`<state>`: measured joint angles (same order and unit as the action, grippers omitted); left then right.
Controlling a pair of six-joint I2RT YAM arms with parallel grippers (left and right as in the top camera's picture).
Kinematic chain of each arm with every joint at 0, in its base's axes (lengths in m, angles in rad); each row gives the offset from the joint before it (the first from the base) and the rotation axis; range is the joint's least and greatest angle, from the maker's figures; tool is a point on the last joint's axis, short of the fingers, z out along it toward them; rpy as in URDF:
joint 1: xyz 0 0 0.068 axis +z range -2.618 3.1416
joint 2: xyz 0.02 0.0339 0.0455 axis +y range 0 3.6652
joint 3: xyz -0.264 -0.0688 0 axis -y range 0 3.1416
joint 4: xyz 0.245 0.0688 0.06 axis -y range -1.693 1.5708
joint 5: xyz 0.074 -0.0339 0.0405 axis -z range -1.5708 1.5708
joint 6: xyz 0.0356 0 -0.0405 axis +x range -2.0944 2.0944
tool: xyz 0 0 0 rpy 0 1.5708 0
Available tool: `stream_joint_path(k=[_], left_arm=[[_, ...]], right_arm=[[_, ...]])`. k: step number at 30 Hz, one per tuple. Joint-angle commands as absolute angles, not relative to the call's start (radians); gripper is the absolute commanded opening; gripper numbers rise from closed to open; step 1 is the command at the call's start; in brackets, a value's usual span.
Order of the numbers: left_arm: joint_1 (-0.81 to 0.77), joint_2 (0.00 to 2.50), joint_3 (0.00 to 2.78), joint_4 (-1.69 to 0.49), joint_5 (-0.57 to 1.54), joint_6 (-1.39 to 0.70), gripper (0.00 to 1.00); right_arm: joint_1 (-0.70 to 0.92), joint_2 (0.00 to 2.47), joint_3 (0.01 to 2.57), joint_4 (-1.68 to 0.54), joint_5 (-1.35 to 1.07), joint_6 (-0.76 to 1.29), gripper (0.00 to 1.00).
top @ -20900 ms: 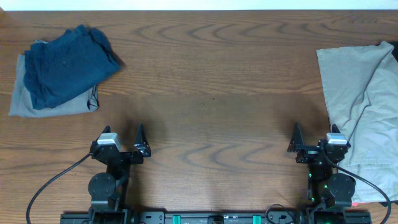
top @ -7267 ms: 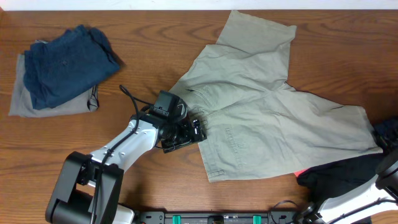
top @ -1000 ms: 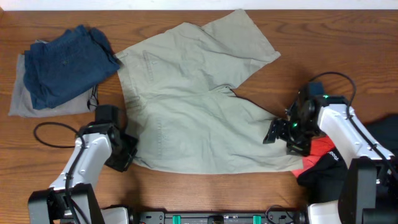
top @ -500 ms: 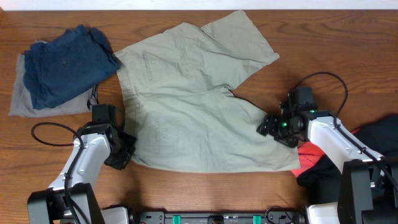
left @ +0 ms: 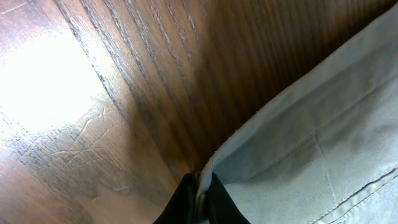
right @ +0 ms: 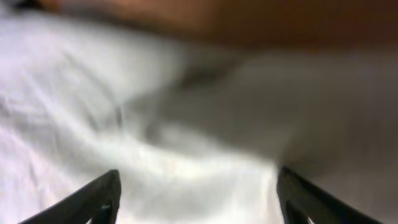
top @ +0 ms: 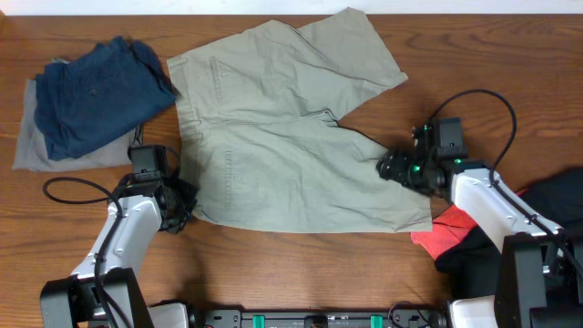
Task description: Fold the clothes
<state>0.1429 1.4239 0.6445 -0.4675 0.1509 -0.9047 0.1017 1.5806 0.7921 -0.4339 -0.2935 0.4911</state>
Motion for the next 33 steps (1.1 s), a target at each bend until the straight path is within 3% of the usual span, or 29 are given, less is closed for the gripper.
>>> stream_joint_path(k=[1, 5, 12, 27, 33], left_arm=[[0.145, 1.418, 0.640, -0.478, 0.153, -0.857, 0.06], [0.145, 1.418, 0.640, -0.490, 0.153, -0.845, 0.06], [0.145, 1.418, 0.640, -0.500, 0.153, -0.846, 0.06], [0.145, 1.418, 0.640, -0.515, 0.153, -0.846, 0.06], [0.145, 1.418, 0.640, -0.522, 0.153, -0.846, 0.06]], right_arm=[[0.114, 1.531, 0.849, -0.601, -0.399, 0.509, 0.82], [0.117, 1.441, 0.853, -0.811, -0.403, 0.583, 0.86], [0.170, 1.364, 0.840, -0.977, -0.407, 0.594, 0.87], [0.229, 1.377, 0.551, -0.623, -0.207, 0.951, 0.87], [0.229, 1.377, 0.544, -0.601, -0.043, 1.030, 0.80]])
